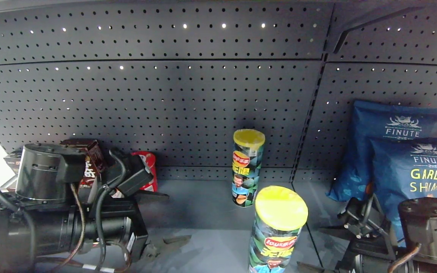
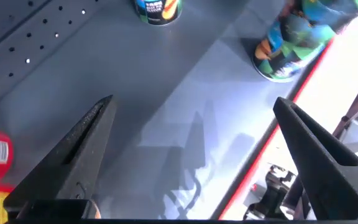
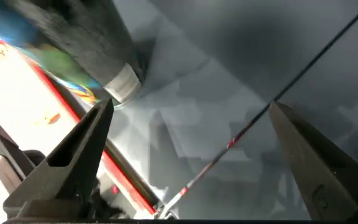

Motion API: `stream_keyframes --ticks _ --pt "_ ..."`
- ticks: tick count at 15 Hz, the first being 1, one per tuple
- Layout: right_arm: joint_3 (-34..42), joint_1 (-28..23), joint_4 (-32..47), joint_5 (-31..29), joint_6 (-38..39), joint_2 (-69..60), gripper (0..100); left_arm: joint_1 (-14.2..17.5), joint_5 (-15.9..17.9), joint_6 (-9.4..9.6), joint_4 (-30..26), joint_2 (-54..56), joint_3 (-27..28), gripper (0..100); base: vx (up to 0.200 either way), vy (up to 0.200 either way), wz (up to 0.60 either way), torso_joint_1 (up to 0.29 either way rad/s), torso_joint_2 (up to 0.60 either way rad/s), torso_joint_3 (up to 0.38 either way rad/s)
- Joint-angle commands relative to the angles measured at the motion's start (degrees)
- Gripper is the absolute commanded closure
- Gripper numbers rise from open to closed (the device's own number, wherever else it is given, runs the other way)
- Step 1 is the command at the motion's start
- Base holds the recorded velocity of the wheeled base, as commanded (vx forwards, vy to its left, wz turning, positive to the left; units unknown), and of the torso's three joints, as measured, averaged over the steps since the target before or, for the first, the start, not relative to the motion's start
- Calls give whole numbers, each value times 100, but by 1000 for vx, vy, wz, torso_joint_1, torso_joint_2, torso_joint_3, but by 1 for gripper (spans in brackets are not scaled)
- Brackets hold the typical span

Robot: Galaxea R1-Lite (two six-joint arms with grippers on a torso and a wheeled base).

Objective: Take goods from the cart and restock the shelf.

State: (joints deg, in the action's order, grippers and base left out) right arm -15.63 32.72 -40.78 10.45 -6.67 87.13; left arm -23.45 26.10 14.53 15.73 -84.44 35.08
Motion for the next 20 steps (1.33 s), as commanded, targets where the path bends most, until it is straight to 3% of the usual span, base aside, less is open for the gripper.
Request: stream_keyframes --ticks 1,20 --pt "-46 -2 8 -8 -1 296 0 -1 0 6 9 200 -81 0 0 0 0 0 0 0" --pt "-960 419 -18 -16 -1 1158 0 16 9 6 18 139 -2 0 0 0 0 0 0 0"
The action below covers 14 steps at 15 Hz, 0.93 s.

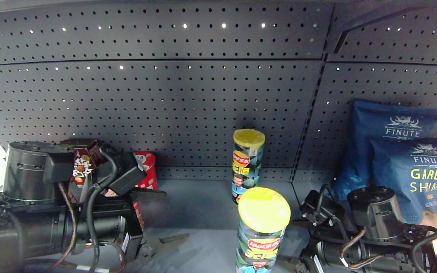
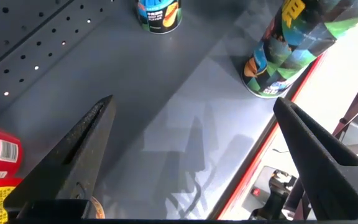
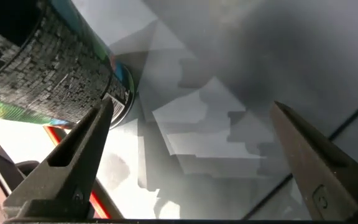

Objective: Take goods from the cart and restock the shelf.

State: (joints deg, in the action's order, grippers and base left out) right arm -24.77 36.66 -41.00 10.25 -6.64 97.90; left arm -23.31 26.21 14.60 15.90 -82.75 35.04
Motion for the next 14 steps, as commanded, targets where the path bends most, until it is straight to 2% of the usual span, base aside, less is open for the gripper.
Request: stream_keyframes --ticks 1,10,14 --pt "-54 26 -5 3 -4 97 0 2 -2 -1 1 -22 3 0 0 0 0 0 0 0" --pt "-133 114 -22 3 5 203 0 11 7 -1 1 -31 -23 0 0 0 0 0 0 0" --pt "-80 70 -110 -23 32 -157 0 11 -2 -19 1 40 -49 0 0 0 0 0 0 0"
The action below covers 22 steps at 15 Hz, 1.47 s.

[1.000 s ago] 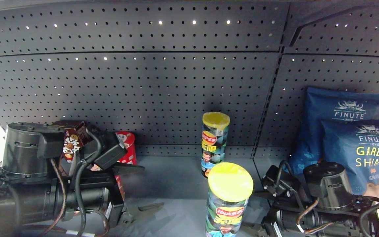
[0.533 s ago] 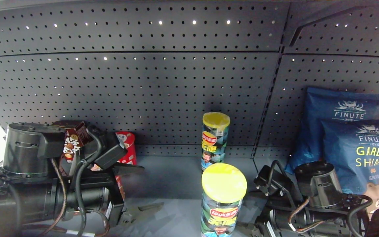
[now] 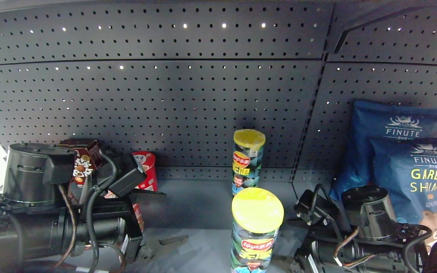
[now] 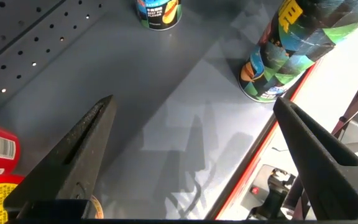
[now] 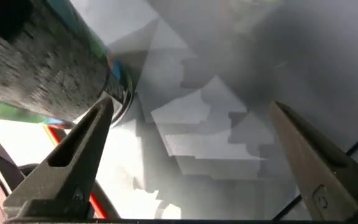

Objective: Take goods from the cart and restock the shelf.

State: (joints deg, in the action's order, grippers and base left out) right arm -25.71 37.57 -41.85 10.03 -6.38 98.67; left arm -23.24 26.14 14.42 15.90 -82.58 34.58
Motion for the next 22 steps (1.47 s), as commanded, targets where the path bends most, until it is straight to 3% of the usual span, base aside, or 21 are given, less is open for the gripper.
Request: stream_keyframes --ticks 1,3,6,8,11,13,14,17,19,22 --pt "-13 -48 28 -221 22 -463 0 3 -12 -36 -8 216 31 0 0 0 0 0 0 0" --pt "49 -57 265 -898 145 -981 0 3 -21 -150 -8 611 22 0 0 0 0 0 0 0" --pt "92 -136 318 -1038 383 -1790 0 -14 -346 -423 -8 1183 -57 0 0 0 0 0 0 0" --pt "154 -303 344 -1258 383 -2449 0 74 -592 -546 1 1903 -479 0 0 0 0 0 0 0" --pt "541 -699 502 -1381 383 -3319 0 1075 -575 -625 -8 3099 -1200 0 0 0 0 0 0 0" --pt "637 -1173 766 -1460 356 -3829 0 1330 -610 -853 -43 3696 -1463 0 0 0 0 0 0 0" --pt "637 -1428 784 -1504 356 -4005 0 1330 -662 -862 -69 3934 -1551 0 0 0 0 0 0 0" --pt "919 -2456 801 -1513 356 -4673 0 1322 -1480 -853 -78 4777 -2131 0 0 0 0 0 0 0" --pt "1323 -2966 1047 -1522 356 -5253 0 1330 -1814 -880 -96 5296 -2483 0 0 0 0 0 0 0" --pt "1956 -3370 1874 -1900 251 -6615 0 1366 -2324 -888 -96 5982 -2993 0 0 0 0 0 0 0"
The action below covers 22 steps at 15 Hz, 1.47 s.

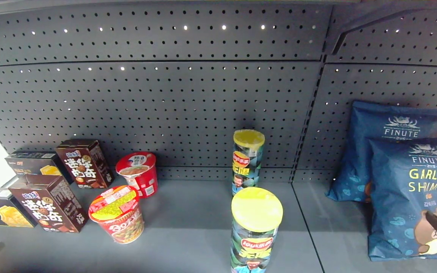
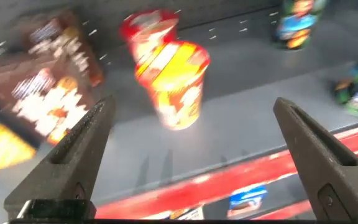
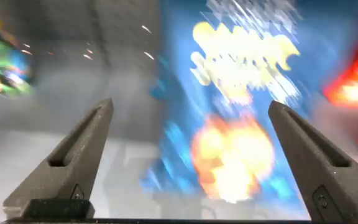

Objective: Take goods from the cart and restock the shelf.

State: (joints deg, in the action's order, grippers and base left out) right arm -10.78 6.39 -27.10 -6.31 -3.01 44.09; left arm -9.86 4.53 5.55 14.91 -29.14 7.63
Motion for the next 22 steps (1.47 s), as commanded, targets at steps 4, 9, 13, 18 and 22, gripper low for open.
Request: stream_keyframes --ticks 4,9,13,18,22 --pt "1007 -621 1928 -300 -191 -3495 0 28 -234 -247 -322 1586 -763 0 0 0 0 0 0 0" --pt "902 -639 2719 -36 -314 -4409 0 37 -620 -326 -1298 2369 -763 0 0 0 0 0 0 0" --pt "902 -639 2719 104 -200 -4409 0 28 -497 -563 -1438 2360 -763 0 0 0 0 0 0 0" --pt "893 -639 2754 201 -24 -4409 0 28 -243 -520 -1500 2360 -763 0 0 0 0 0 0 0" --pt "893 -639 2754 218 319 -4409 0 28 -251 -546 -1500 2360 -763 0 0 0 0 0 0 0"
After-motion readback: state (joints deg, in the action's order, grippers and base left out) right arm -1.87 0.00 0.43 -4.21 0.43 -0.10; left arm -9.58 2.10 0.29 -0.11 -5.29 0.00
